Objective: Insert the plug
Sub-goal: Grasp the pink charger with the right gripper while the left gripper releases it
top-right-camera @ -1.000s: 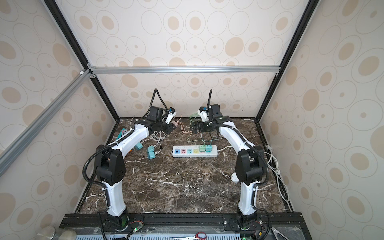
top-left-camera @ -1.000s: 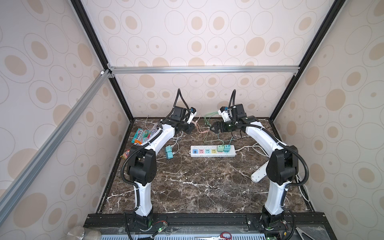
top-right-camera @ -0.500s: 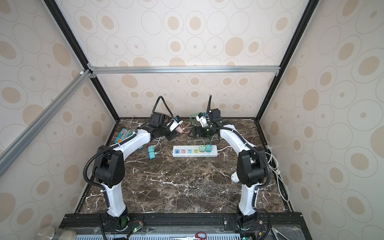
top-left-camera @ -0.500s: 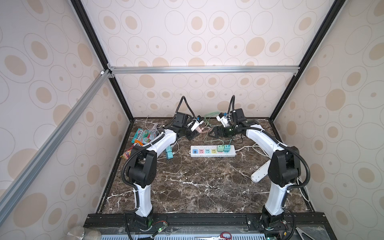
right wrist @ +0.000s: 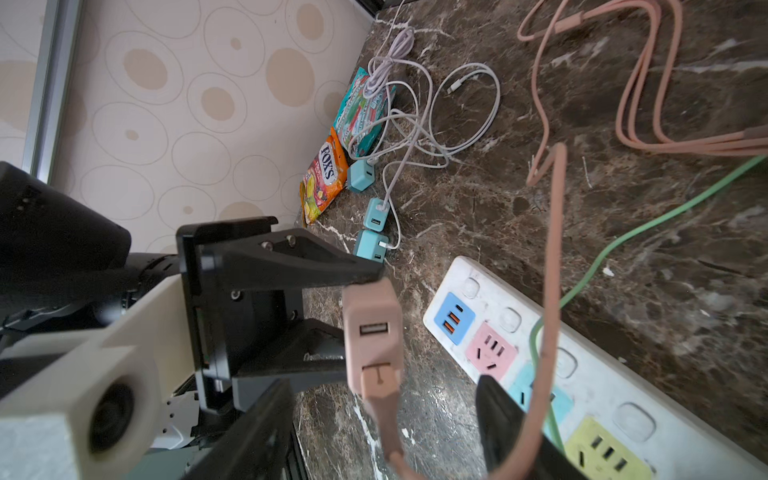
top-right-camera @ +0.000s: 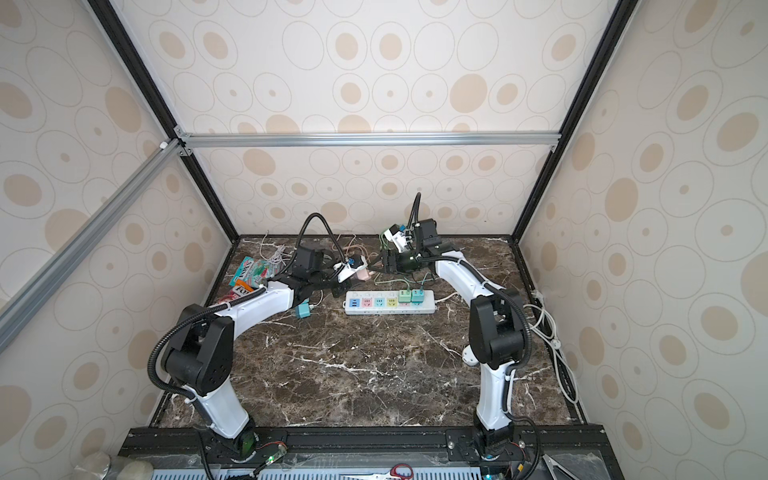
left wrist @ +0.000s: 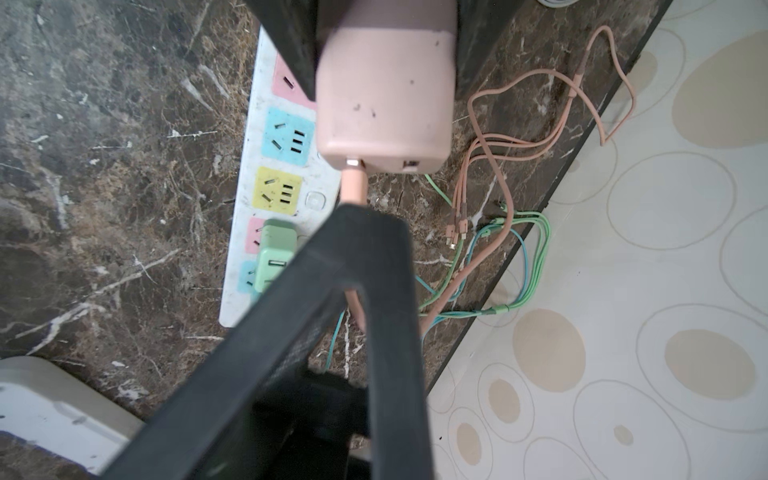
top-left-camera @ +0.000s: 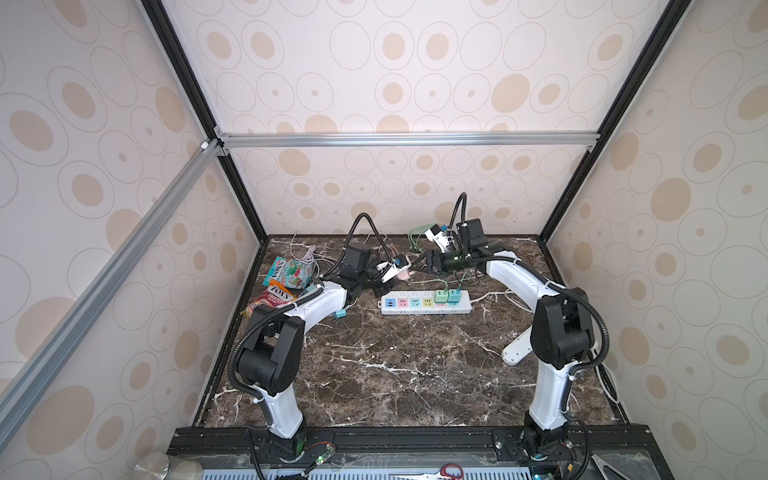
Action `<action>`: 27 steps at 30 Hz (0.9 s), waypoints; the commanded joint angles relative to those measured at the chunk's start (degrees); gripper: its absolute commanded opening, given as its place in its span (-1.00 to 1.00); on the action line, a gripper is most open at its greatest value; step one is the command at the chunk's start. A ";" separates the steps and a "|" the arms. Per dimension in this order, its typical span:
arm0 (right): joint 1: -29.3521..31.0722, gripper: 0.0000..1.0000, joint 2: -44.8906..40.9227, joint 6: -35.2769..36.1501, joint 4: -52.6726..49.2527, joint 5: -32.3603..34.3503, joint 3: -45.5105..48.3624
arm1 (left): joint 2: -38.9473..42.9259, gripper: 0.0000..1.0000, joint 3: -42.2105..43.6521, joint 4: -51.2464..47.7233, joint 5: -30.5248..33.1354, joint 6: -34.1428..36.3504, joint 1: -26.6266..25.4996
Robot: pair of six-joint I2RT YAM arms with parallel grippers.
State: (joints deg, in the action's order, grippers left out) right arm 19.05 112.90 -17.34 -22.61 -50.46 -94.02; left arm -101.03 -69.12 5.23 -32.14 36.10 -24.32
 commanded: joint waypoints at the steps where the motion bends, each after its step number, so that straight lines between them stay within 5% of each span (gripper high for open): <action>1: 1.33 0.38 1.05 0.57 0.71 -3.29 -0.16 | 1.68 -1.00 -0.31 4.03 -1.50 4.14 -0.46; 20: 2.31 -0.17 4.51 -1.90 4.16 -7.55 -1.66 | 2.42 -1.00 -0.04 4.30 -2.84 4.54 -0.82; 27: 2.45 -0.82 4.40 1.24 2.56 -5.18 -2.05 | 2.94 -1.00 0.56 5.91 -3.12 3.01 -0.92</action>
State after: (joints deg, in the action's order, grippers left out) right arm 21.08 117.01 -17.17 -19.20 -56.42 -94.39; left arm -100.79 -68.47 7.49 -33.19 38.37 -24.45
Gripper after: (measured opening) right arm 0.266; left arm 0.430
